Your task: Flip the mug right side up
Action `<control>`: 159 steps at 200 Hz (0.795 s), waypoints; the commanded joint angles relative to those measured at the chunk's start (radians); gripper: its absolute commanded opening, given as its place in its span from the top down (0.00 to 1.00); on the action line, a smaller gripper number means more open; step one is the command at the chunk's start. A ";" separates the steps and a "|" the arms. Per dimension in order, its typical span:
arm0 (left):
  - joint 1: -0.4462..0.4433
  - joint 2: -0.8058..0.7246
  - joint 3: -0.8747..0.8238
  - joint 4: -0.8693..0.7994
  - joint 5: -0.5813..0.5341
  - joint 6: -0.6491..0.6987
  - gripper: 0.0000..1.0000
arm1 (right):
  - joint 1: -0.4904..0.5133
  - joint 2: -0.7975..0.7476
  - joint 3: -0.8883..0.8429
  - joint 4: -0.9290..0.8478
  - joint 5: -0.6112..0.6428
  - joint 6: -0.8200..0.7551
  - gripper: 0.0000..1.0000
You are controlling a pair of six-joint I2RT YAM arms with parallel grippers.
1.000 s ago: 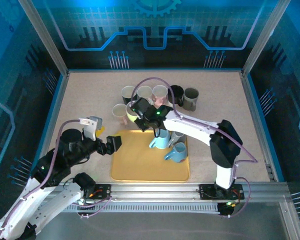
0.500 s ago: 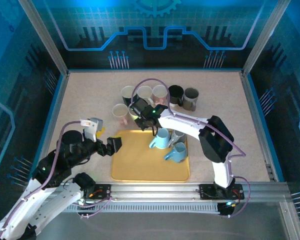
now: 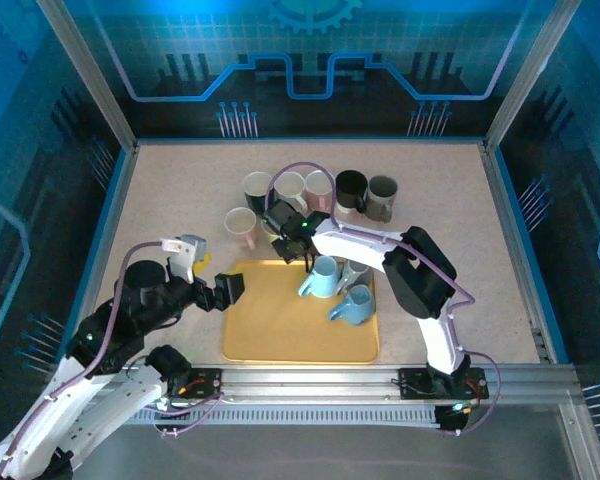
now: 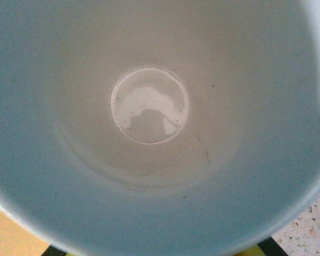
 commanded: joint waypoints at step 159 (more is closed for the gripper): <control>0.035 0.056 -0.027 0.038 0.036 0.005 0.01 | 0.004 -0.168 -0.071 0.092 -0.113 0.019 0.42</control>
